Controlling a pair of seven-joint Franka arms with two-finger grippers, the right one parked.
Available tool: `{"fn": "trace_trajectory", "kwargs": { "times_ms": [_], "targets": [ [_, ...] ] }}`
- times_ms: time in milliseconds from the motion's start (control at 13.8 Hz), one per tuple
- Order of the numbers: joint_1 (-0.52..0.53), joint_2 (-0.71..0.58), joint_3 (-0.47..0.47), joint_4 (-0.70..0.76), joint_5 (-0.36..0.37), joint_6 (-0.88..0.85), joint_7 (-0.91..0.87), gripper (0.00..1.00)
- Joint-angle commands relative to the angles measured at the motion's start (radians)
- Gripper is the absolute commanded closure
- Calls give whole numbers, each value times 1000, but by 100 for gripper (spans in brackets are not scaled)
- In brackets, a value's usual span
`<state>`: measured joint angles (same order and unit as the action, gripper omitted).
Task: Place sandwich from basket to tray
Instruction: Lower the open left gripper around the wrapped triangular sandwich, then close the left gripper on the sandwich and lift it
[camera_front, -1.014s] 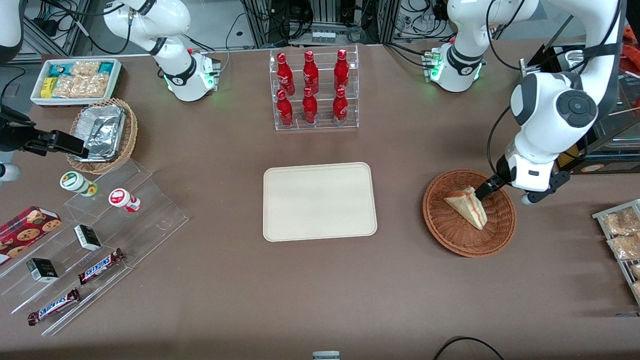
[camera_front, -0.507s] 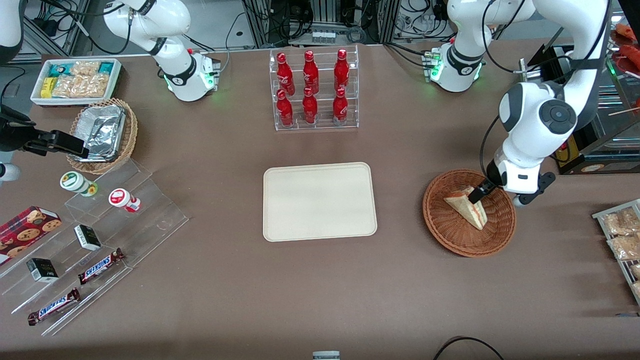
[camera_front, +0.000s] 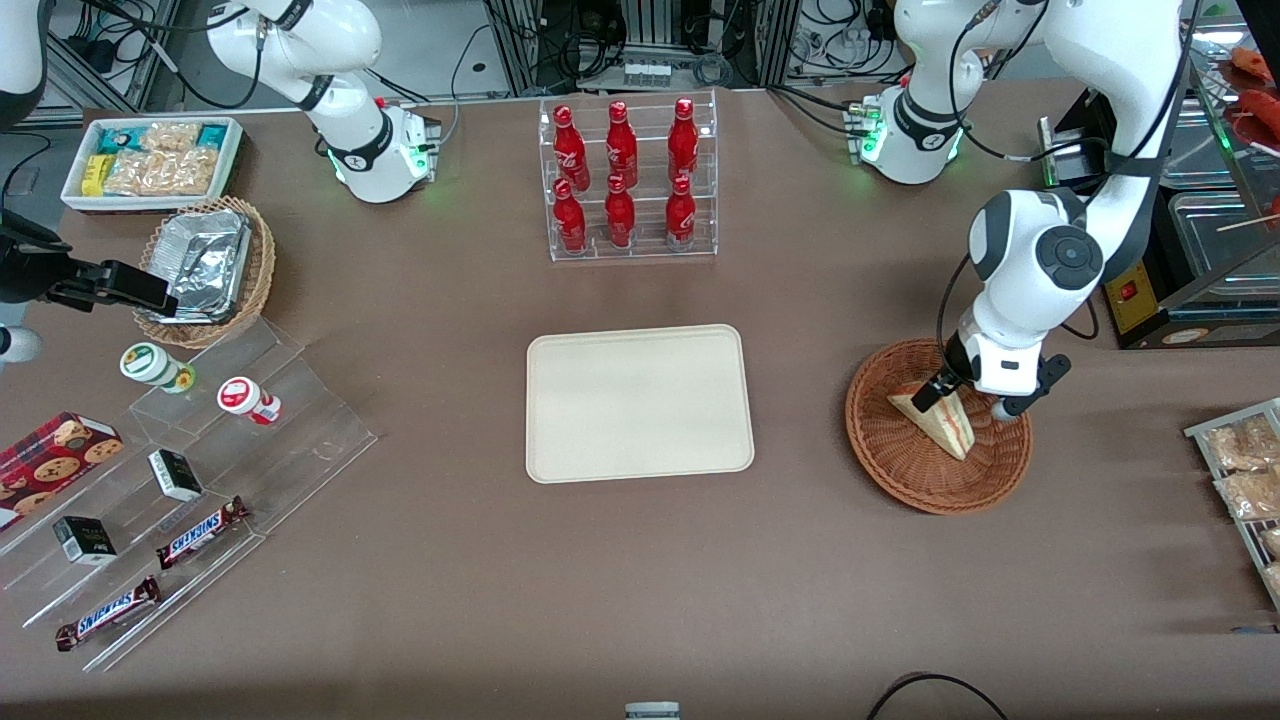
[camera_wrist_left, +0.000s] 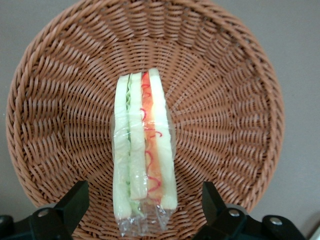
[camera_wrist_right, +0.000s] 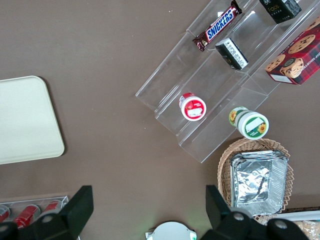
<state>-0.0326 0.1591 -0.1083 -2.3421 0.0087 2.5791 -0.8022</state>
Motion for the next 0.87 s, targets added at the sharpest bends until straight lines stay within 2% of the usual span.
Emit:
{"fn": "trace_trajectory", "kwargs": {
  "times_ms": [0, 290, 362, 435, 507, 580, 652, 797],
  "targets": [
    [5, 16, -2, -10, 13, 38, -26, 0],
    [7, 63, -2, -8, 11, 105, -35, 1],
    [7, 69, -2, -8, 11, 110, -35, 7],
    [7, 69, -2, -8, 11, 110, -35, 26],
    [7, 69, -2, -8, 11, 110, -32, 62],
    [7, 69, -1, -6, 13, 110, -28, 90],
    [7, 68, -1, -3, 14, 105, -23, 100],
    [11, 48, -1, 9, 14, 67, -17, 100]
  ]
}}
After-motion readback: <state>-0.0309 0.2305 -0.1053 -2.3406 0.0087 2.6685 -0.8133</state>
